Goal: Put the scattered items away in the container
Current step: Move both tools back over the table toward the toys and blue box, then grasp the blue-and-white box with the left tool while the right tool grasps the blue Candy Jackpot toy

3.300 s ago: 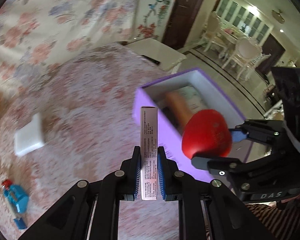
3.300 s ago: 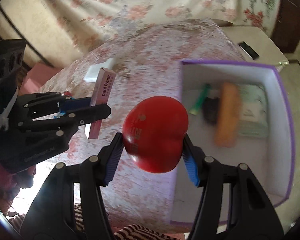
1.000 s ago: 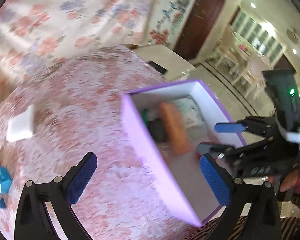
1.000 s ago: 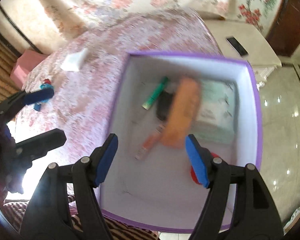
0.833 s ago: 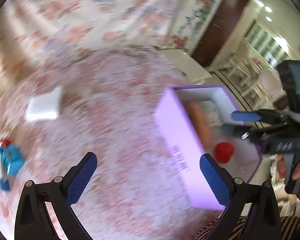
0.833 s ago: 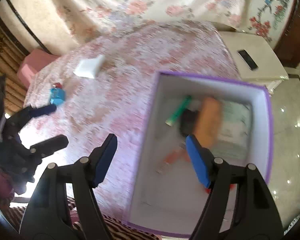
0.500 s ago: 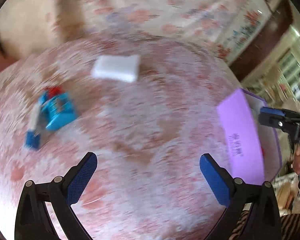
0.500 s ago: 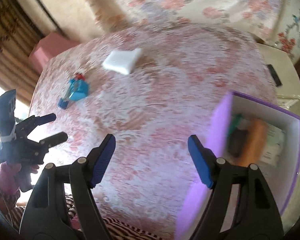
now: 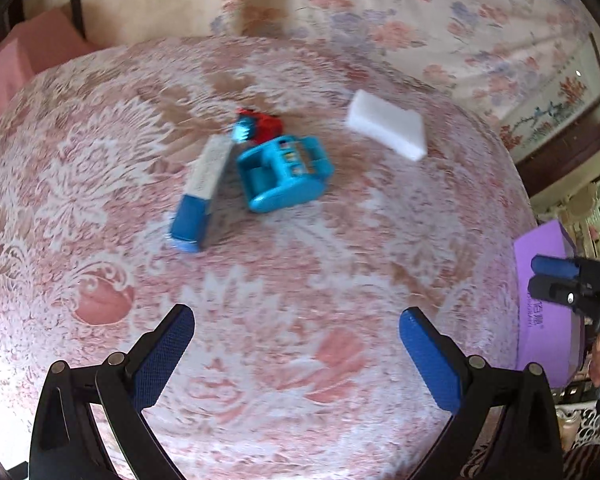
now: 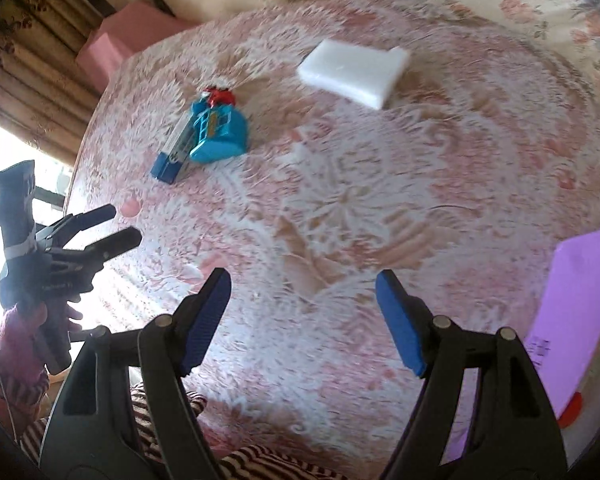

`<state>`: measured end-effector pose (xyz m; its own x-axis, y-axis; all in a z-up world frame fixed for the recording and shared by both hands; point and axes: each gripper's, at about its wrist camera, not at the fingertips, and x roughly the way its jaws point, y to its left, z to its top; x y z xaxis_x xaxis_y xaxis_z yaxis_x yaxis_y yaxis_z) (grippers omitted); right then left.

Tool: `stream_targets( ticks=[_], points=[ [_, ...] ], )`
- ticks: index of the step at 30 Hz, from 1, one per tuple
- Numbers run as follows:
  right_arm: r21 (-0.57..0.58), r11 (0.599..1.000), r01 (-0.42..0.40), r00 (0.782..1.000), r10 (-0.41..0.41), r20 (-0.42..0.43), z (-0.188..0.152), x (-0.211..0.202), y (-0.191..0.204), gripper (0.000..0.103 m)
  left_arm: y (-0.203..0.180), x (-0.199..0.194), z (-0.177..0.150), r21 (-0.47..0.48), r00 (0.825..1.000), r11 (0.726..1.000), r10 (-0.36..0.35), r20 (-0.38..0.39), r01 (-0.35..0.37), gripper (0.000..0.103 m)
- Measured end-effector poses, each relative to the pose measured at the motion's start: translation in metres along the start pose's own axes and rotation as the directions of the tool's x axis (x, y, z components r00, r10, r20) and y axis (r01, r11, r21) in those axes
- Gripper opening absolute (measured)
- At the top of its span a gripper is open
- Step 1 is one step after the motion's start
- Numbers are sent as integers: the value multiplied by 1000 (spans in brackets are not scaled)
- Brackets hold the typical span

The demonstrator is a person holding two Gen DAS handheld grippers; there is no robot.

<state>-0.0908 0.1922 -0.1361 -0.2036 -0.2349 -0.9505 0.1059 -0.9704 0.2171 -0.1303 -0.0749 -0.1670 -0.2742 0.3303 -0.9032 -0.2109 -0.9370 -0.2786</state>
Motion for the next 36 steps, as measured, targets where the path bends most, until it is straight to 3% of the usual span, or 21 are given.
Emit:
stream_targets(
  ticks=[7,20,27,36],
  points=[
    [47,999,-14,997,17,-75,10,43,27,77,31,16,12,11,1000,1000,5,-15,-5,103],
    [61,998,7,996,-2,-84,50,69,61,77,66,60,63,59,998,997,52,-36,-50,103],
    [33,999,11,999,-9,-54,83,94,73,77,70,86,71,160,986,978,149,-78,-135,103],
    [54,998,-24,999,25,-23,111,116,86,77,75,100,74,174,986,978,132,-98,-114,103]
  ],
)
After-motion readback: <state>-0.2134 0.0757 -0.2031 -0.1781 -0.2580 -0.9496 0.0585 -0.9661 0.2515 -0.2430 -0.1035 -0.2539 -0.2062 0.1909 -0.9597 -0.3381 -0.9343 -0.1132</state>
